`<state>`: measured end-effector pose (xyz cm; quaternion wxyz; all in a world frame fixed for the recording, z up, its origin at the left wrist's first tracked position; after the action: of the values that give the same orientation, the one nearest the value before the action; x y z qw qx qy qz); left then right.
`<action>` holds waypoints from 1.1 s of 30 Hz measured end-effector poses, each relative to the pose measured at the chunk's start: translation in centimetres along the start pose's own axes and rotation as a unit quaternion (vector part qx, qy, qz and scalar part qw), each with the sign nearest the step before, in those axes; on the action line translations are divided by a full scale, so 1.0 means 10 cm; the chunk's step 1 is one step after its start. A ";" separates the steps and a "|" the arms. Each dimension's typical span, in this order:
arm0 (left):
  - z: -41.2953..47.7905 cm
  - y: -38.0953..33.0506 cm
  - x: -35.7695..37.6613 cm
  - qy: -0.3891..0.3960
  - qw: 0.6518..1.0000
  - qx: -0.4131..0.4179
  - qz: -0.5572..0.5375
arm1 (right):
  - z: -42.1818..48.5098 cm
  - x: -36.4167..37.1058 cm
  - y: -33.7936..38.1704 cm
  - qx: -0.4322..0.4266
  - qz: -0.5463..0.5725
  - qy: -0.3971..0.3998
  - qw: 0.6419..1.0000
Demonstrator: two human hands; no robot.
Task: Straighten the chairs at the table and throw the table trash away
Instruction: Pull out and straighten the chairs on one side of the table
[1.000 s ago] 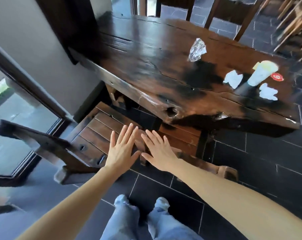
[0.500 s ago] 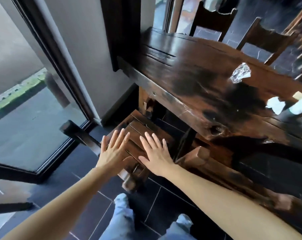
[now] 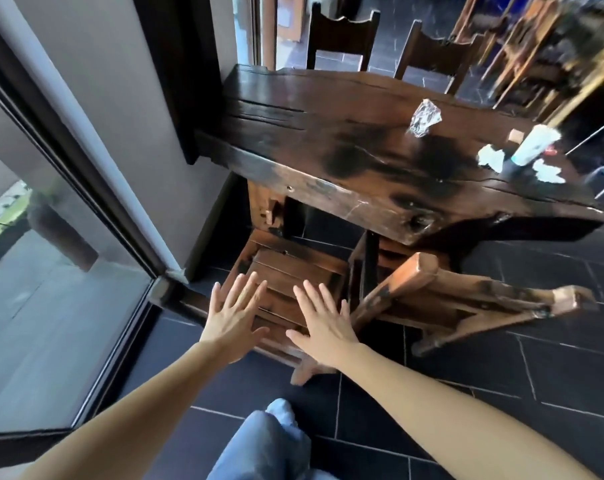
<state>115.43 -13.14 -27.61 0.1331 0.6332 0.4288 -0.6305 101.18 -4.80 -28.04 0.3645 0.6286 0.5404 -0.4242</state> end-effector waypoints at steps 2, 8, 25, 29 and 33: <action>-0.06 0.20 -0.07 -0.020 1.000 -0.007 -0.003 | -0.05 0.18 0.06 0.032 -0.008 0.017 0.999; -0.29 0.92 -0.32 0.032 0.997 -0.030 0.063 | -0.32 0.44 0.20 0.106 -0.105 0.074 0.986; 0.24 1.79 -0.31 0.024 0.979 0.176 0.102 | 0.00 0.41 0.06 0.227 -0.085 0.105 0.965; 0.44 1.83 -0.35 0.019 0.972 0.203 0.112 | 0.08 0.34 0.02 0.223 -0.072 0.084 0.968; 0.78 1.84 -0.46 0.014 0.974 0.198 0.110 | 0.28 0.24 -0.05 0.235 -0.064 0.084 0.966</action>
<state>123.93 -31.32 -31.61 0.0679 0.6988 0.2248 -0.6757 100.43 -6.44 -31.28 0.1322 0.6936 0.4937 -0.5076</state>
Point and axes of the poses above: each hand's wrist, its own z-axis towards the middle knuckle, its own x-axis out of the palm, y = z × x, the point moved 6 cm from there along z, towards the middle knuckle, and after that the axes turned 13 degrees about -z, right-handed, at the moved point
